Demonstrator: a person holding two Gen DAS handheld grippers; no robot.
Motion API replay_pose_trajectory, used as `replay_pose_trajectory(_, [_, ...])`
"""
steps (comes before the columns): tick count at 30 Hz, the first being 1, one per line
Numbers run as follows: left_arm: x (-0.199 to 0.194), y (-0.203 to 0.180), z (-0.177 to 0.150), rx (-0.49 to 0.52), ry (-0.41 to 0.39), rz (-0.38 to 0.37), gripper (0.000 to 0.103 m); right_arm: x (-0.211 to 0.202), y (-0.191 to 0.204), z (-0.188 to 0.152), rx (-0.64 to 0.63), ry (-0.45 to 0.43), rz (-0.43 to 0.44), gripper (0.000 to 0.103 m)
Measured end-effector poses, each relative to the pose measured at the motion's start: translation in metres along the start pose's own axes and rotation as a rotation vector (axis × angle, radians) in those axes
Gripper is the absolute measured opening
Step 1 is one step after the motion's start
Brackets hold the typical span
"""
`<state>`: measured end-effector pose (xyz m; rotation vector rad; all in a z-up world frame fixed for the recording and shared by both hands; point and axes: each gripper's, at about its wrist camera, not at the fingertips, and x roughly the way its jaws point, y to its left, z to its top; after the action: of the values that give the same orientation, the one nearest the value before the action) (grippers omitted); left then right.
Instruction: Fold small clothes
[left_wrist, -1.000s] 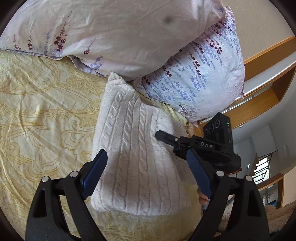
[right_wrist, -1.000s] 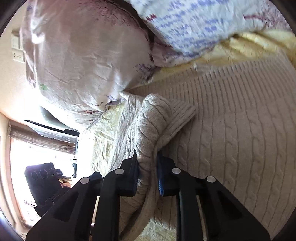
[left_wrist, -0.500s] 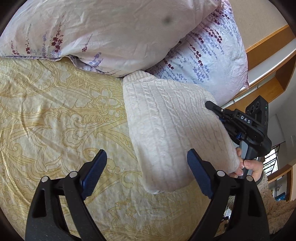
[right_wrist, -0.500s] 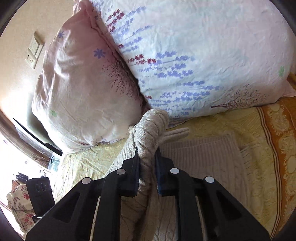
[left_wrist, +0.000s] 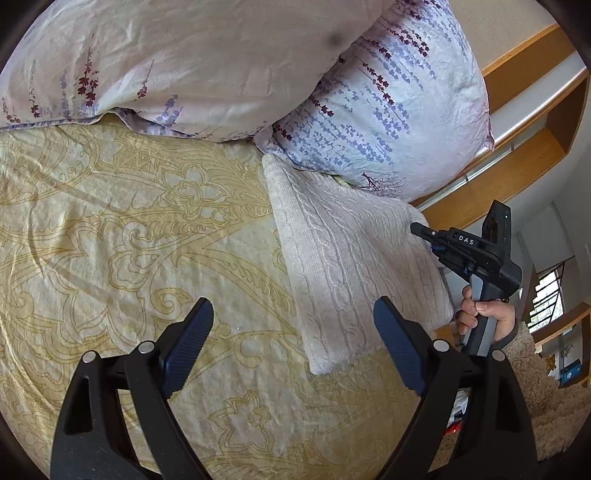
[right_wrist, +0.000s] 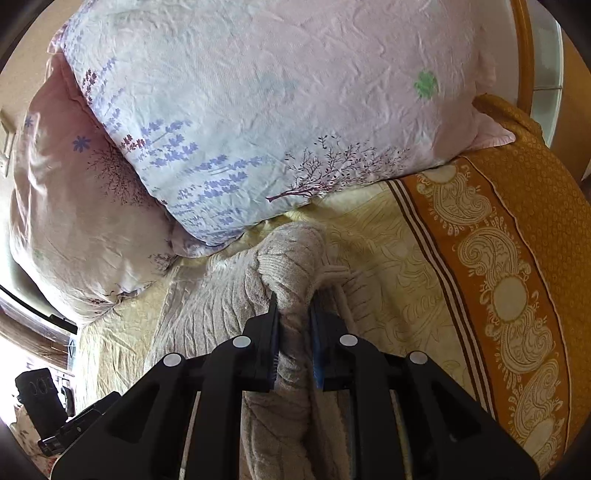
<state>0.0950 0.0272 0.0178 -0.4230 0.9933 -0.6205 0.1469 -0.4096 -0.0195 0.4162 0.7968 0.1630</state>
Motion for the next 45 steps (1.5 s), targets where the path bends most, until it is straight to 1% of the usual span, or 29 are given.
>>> replay_pose_trajectory(3, [0.004, -0.006, -0.002, 0.04, 0.012, 0.018, 0.088, 0.008, -0.006, -0.001, 0.014, 0.019, -0.021, 0.015])
replay_pose_trajectory(6, [0.005, -0.015, -0.006, 0.107, 0.013, 0.038, 0.088, -0.005, 0.001, 0.003, 0.002, -0.024, -0.003, 0.014])
replay_pose_trajectory(8, [0.007, -0.02, -0.008, 0.151, 0.01, 0.053, 0.088, -0.012, 0.002, 0.006, -0.008, -0.046, -0.012, 0.014])
replay_pose_trajectory(10, [0.011, -0.025, -0.009, 0.189, 0.02, 0.065, 0.088, -0.01, -0.005, 0.007, 0.013, -0.048, -0.021, 0.014])
replay_pose_trajectory(12, [0.014, -0.029, -0.011, 0.223, 0.024, 0.074, 0.088, -0.003, -0.017, 0.005, 0.055, -0.028, -0.038, 0.015])
replay_pose_trajectory(15, [0.016, -0.036, -0.014, 0.289, 0.007, 0.106, 0.088, 0.016, -0.036, -0.003, 0.122, 0.042, -0.041, 0.016])
replay_pose_trajectory(16, [0.016, -0.039, -0.016, 0.315, -0.002, 0.121, 0.088, 0.018, -0.041, -0.004, 0.145, 0.055, -0.035, 0.019])
replay_pose_trajectory(18, [0.018, -0.044, -0.017, 0.36, -0.008, 0.145, 0.088, 0.013, -0.046, -0.003, 0.184, 0.051, -0.021, 0.022])
replay_pose_trajectory(19, [0.018, -0.046, -0.019, 0.382, -0.01, 0.154, 0.088, 0.007, -0.048, -0.002, 0.197, 0.038, -0.022, 0.03])
replay_pose_trajectory(20, [0.018, -0.048, -0.02, 0.402, -0.012, 0.16, 0.088, 0.0, -0.05, 0.0, 0.204, 0.026, -0.023, 0.035])
replay_pose_trajectory(21, [0.019, -0.05, -0.021, 0.418, -0.012, 0.166, 0.088, -0.007, -0.051, 0.001, 0.211, 0.01, -0.016, 0.043])
replay_pose_trajectory(23, [0.022, -0.053, -0.023, 0.443, -0.007, 0.173, 0.088, -0.019, -0.053, 0.0, 0.226, -0.009, 0.02, 0.043])
replay_pose_trajectory(26, [0.024, -0.058, -0.027, 0.469, -0.003, 0.173, 0.088, -0.024, -0.052, -0.005, 0.233, 0.022, 0.079, 0.043])
replay_pose_trajectory(30, [0.029, -0.061, -0.029, 0.489, 0.003, 0.191, 0.088, -0.01, -0.045, -0.016, 0.22, 0.085, 0.066, 0.043])
replay_pose_trajectory(31, [0.029, -0.061, -0.029, 0.491, 0.003, 0.194, 0.088, -0.004, -0.045, -0.017, 0.224, 0.097, 0.06, 0.042])
replay_pose_trajectory(32, [0.029, -0.061, -0.03, 0.494, 0.001, 0.196, 0.088, 0.002, -0.043, -0.018, 0.22, 0.108, 0.058, 0.035])
replay_pose_trajectory(33, [0.028, -0.061, -0.03, 0.498, -0.004, 0.198, 0.088, 0.004, -0.039, -0.019, 0.202, 0.104, 0.063, 0.012])
replay_pose_trajectory(36, [0.027, -0.062, -0.031, 0.509, -0.017, 0.207, 0.088, -0.009, -0.022, -0.013, 0.112, 0.018, 0.022, 0.011])
replay_pose_trajectory(38, [0.026, -0.061, -0.031, 0.505, -0.023, 0.207, 0.088, -0.025, -0.019, -0.005, 0.098, -0.048, 0.009, 0.01])
replay_pose_trajectory(40, [0.026, -0.059, -0.031, 0.495, -0.023, 0.207, 0.088, -0.034, -0.022, 0.001, 0.099, -0.081, -0.007, 0.01])
replay_pose_trajectory(42, [0.027, -0.059, -0.031, 0.49, -0.015, 0.204, 0.088, -0.037, -0.027, 0.003, 0.096, -0.085, -0.037, 0.01])
replay_pose_trajectory(45, [0.028, -0.059, -0.032, 0.494, -0.011, 0.199, 0.088, -0.029, -0.041, -0.007, 0.136, -0.042, -0.063, 0.01])
